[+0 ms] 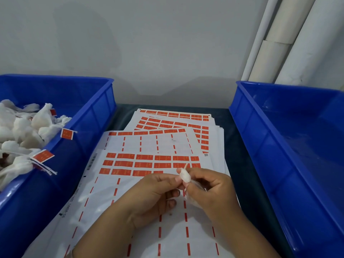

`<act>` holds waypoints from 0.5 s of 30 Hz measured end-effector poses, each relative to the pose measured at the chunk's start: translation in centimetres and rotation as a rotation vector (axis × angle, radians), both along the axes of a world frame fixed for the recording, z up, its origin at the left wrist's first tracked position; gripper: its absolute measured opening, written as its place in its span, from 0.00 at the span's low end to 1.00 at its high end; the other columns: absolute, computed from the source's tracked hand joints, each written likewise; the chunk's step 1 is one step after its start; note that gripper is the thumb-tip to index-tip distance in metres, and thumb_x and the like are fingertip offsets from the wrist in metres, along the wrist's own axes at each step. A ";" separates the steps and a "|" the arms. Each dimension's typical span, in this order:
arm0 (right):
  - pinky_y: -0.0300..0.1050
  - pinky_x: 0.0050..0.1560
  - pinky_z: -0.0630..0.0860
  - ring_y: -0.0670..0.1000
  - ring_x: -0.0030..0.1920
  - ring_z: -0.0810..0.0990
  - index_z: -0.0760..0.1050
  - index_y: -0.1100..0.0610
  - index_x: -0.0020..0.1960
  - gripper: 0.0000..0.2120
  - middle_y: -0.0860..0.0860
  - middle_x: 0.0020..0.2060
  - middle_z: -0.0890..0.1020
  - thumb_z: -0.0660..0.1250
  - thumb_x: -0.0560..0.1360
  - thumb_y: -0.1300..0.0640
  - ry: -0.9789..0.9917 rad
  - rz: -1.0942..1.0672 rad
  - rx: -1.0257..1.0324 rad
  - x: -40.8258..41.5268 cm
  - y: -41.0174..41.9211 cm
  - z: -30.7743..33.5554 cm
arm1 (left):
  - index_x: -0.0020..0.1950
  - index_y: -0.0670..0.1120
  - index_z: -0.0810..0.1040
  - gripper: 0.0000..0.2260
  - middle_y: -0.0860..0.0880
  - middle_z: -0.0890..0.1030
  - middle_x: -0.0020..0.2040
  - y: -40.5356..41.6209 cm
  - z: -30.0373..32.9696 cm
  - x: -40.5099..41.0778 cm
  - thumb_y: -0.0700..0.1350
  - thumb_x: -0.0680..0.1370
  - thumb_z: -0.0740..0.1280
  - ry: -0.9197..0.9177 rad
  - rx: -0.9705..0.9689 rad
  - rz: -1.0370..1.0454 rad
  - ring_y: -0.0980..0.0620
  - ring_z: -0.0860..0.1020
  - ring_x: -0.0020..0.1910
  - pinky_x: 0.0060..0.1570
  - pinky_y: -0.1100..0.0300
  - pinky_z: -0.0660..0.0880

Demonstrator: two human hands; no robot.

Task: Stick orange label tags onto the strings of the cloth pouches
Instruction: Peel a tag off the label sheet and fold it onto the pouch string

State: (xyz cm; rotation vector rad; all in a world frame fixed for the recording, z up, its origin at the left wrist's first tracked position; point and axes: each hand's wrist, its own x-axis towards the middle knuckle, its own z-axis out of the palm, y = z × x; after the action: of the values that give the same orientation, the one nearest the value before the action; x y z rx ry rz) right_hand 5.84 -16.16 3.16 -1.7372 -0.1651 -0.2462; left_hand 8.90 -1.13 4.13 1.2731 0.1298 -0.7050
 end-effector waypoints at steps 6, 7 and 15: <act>0.25 0.43 0.74 0.36 0.51 0.79 0.79 0.30 0.40 0.07 0.31 0.44 0.82 0.68 0.62 0.38 -0.006 0.023 -0.021 -0.1 0.2 0.1 | 0.43 0.40 0.82 0.06 0.45 0.77 0.33 -0.4 0.2 -0.2 0.41 0.75 0.67 0.052 -0.013 0.058 0.53 0.72 0.29 0.31 0.62 0.71; 0.25 0.43 0.74 0.36 0.51 0.79 0.79 0.29 0.40 0.07 0.30 0.44 0.82 0.67 0.62 0.38 -0.011 0.024 -0.030 -0.1 0.3 0.1 | 0.46 0.39 0.80 0.06 0.45 0.77 0.33 -0.5 0.2 -0.2 0.41 0.76 0.66 0.053 -0.005 0.067 0.53 0.72 0.29 0.30 0.62 0.71; 0.30 0.47 0.77 0.38 0.51 0.80 0.80 0.33 0.41 0.09 0.32 0.44 0.82 0.66 0.62 0.36 -0.024 0.003 -0.061 0.0 0.3 -0.1 | 0.50 0.38 0.77 0.07 0.45 0.76 0.32 -0.8 -0.2 -0.2 0.40 0.76 0.63 0.023 0.056 0.043 0.53 0.72 0.29 0.31 0.63 0.72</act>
State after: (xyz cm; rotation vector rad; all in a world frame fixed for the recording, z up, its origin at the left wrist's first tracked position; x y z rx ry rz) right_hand 5.79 -15.82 3.02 -1.7953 -0.1942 -0.2624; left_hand 8.68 -1.88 3.95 1.3123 0.1963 -0.6836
